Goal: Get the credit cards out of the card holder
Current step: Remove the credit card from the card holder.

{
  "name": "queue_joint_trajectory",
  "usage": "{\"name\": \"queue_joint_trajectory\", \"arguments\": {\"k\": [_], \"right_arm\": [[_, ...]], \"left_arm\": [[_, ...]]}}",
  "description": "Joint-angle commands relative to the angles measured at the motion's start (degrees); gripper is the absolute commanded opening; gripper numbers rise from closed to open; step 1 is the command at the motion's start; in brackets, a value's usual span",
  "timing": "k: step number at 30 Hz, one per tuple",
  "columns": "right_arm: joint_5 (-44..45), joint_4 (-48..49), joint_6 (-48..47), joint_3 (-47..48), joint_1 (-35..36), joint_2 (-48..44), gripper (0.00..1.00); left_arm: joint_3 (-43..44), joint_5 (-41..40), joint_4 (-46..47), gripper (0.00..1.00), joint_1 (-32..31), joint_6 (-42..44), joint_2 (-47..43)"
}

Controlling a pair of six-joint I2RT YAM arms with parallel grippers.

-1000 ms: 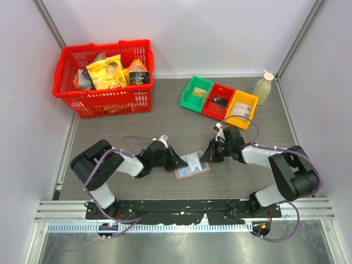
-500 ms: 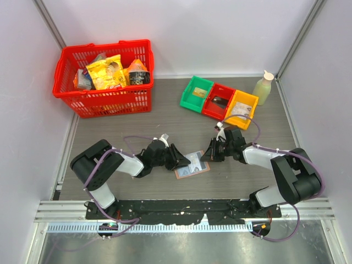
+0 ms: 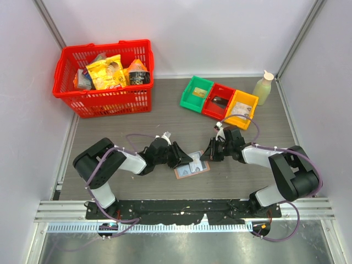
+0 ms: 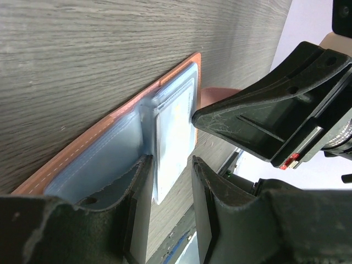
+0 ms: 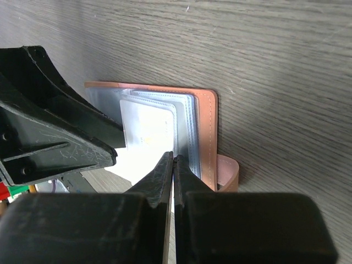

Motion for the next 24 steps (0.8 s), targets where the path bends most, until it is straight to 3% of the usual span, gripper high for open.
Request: {"name": "queue_joint_trajectory", "arguments": {"k": [1,8,24], "right_arm": [[3.5,1.2,-1.4,-0.8,-0.2,0.1,0.06],[3.5,2.2,-0.7,-3.0,-0.2,0.0,0.06],[4.5,2.1,-1.0,-4.0,-0.2,-0.3,0.06]], "left_arm": [[2.1,-0.5,0.0,0.37,-0.7,0.9,0.9],[4.7,-0.3,0.1,0.36,-1.6,0.9,1.6],[2.9,-2.9,-3.9,0.22,-1.9,-0.8,-4.1]]}}
